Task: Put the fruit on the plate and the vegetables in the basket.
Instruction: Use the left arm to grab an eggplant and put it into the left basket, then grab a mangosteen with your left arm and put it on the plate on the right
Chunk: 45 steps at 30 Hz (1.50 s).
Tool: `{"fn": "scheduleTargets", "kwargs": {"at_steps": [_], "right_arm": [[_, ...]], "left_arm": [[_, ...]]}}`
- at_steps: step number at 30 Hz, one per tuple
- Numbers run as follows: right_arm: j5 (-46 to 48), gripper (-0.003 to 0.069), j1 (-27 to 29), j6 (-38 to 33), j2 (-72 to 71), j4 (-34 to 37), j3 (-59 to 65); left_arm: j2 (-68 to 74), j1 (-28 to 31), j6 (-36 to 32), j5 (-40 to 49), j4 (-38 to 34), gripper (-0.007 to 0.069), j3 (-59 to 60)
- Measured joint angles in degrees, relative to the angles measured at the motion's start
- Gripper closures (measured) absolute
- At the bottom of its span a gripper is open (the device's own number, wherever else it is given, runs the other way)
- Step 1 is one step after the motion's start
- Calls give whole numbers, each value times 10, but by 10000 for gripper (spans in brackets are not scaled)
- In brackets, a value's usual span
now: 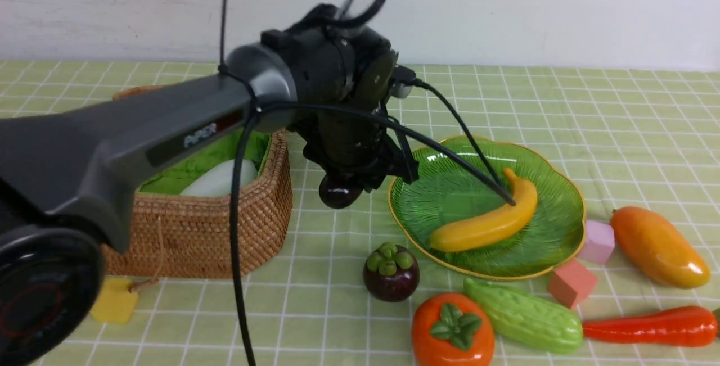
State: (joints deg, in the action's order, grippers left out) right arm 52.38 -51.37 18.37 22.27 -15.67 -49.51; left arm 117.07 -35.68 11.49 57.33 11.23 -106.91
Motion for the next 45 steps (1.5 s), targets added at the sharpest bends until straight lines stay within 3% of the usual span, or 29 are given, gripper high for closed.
{"fn": "scheduleTargets", "kwargs": {"at_steps": [1,10,15,18,19,23,30,32,33,34,35,38,42,45], "right_arm": [[-2,673,0,0,0,0,0],[-7,671,0,0,0,0,0],[1,671,0,0,0,0,0],[19,669,0,0,0,0,0],[20,669,0,0,0,0,0],[23,668,0,0,0,0,0],[19,668,0,0,0,0,0],[18,667,0,0,0,1,0],[18,666,0,0,0,1,0],[18,666,0,0,0,2,0],[18,666,0,0,0,3,0],[18,666,0,0,0,4,0],[18,666,0,0,0,5,0],[18,666,0,0,0,5,0]], "left_arm": [[-3,0,-4,2,-2,231,0],[-153,12,-316,115,-27,231,5],[-211,90,-370,136,-47,231,40],[-224,177,-432,135,-52,231,74],[-224,177,-440,135,-52,231,76],[-212,255,-515,89,-81,231,114],[-178,291,-534,59,-104,222,128],[-175,291,-534,57,-105,162,131],[-175,291,-534,56,-105,84,131],[-175,291,-534,56,-105,74,131],[-176,291,-534,54,-106,12,131],[-178,291,-534,54,-106,-36,131],[-194,291,-527,60,-132,-11,132],[-224,289,-525,60,-196,107,132]]}}
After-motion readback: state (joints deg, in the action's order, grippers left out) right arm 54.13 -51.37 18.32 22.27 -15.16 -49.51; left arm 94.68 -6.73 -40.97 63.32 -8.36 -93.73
